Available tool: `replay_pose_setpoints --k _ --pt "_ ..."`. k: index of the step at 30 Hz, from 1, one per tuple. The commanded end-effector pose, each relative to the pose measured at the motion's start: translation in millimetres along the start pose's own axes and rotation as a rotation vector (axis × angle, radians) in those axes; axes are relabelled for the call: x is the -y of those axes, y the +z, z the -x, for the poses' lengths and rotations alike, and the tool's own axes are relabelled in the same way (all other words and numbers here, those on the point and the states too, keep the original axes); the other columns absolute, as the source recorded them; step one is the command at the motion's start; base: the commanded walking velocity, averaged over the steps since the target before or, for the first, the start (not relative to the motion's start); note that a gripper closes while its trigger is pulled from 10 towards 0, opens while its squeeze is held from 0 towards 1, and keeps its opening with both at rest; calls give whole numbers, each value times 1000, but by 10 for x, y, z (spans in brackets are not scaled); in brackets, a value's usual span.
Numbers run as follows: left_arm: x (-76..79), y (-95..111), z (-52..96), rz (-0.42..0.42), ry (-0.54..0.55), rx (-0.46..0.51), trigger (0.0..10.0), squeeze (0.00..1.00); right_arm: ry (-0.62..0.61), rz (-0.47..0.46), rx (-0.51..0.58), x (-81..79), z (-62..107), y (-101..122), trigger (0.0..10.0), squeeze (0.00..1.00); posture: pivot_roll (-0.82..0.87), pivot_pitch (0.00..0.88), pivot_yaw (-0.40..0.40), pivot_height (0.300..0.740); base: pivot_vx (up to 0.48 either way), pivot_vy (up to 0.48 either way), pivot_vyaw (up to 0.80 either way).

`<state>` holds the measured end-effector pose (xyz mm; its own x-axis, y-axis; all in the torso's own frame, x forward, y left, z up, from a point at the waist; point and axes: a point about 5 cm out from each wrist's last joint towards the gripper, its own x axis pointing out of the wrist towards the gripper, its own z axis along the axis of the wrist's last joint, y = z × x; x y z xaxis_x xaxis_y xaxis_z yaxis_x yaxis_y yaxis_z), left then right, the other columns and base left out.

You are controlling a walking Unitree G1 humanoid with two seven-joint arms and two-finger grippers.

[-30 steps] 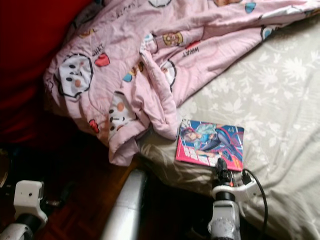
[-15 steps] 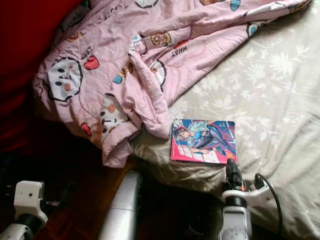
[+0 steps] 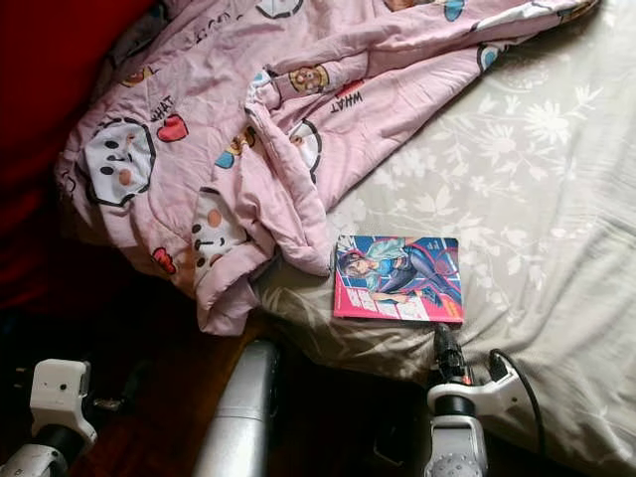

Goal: Clean up the room

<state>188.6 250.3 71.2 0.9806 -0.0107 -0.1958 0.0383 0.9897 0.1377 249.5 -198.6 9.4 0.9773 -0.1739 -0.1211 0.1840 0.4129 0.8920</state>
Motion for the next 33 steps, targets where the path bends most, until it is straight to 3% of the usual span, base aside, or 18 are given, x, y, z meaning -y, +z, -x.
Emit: replay_pose_setpoints --k 1,10,13,21,23,33 --pt "-42 -135 91 -21 17 -64 10000 0 -21 -89 -1 -37 58 -174 10000 0 284 519 186 608 0 0 0" --pt "-39 -130 74 -17 19 -58 10000 0 112 -138 112 -412 -1 59 10000 0 281 518 184 608 0 0 0" --pt "-39 -133 72 -16 19 -59 10000 0 137 -144 108 -469 -25 67 10000 0 274 518 183 608 0 0 0" --pt "-36 -130 85 -18 14 -62 10000 0 99 -129 66 -371 -205 4 10000 0 277 532 194 608 0 0 0" --pt "-41 -140 95 -21 11 -67 10000 0 61 -119 48 -323 -327 -17 10000 0 284 535 199 608 0 0 0" --pt "-65 -140 117 -27 15 -73 10000 0 113 -138 107 -473 -533 79 10000 0 296 536 207 608 0 0 0"
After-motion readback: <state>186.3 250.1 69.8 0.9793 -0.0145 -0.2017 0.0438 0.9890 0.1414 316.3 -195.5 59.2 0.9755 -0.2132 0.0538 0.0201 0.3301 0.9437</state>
